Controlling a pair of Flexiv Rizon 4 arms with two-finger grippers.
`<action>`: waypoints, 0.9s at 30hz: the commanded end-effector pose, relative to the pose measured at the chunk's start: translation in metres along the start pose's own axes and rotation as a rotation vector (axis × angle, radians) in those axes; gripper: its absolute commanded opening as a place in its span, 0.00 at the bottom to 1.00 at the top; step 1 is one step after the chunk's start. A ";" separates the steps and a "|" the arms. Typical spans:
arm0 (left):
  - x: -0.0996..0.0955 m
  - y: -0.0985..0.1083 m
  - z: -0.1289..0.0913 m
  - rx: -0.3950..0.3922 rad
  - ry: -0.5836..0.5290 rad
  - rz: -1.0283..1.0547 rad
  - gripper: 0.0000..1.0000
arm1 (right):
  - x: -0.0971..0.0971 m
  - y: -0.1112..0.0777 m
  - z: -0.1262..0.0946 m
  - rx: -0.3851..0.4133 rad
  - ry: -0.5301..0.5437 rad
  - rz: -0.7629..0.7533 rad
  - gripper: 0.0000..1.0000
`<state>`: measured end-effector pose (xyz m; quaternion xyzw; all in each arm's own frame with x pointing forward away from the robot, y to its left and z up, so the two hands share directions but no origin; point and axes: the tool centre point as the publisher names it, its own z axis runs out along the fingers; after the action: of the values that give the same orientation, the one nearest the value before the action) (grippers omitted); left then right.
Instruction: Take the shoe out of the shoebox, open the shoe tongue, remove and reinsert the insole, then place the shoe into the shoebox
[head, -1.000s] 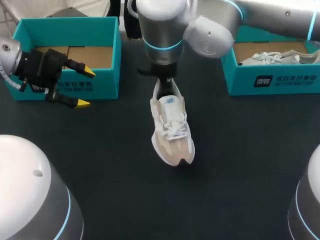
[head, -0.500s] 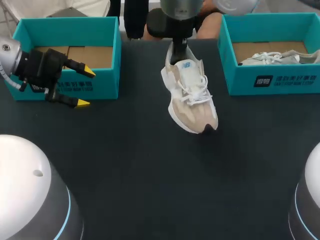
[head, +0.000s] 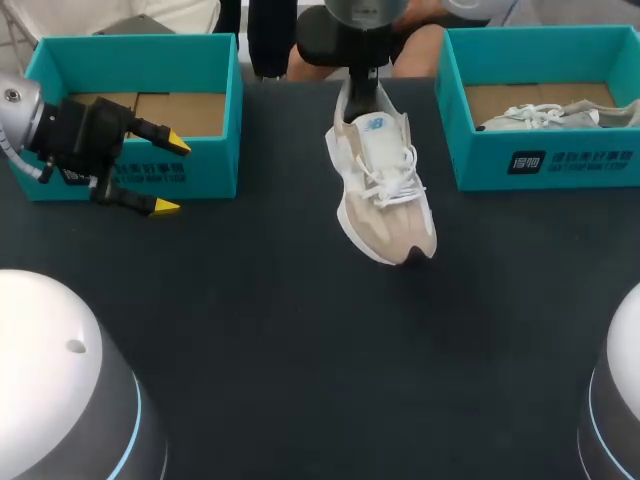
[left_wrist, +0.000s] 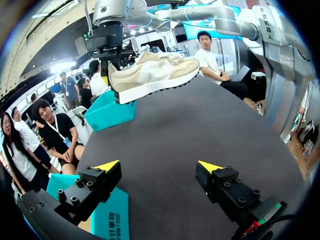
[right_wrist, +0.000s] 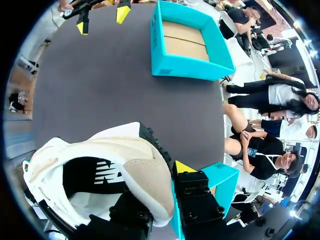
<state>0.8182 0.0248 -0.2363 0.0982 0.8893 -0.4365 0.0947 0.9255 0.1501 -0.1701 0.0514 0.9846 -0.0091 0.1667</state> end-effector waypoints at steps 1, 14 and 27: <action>0.000 -0.001 0.000 -0.004 0.001 0.000 1.00 | -0.019 -0.012 0.007 -0.005 -0.007 0.002 0.00; 0.000 -0.001 0.000 -0.004 0.001 0.000 1.00 | -0.137 -0.090 0.032 -0.016 -0.040 0.015 0.00; 0.000 -0.001 0.000 -0.004 0.001 0.000 1.00 | -0.189 -0.142 0.047 0.002 -0.040 0.060 0.00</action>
<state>0.8182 0.0248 -0.2363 0.0982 0.8893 -0.4365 0.0948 1.1027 -0.0095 -0.1516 0.0830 0.9787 -0.0103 0.1873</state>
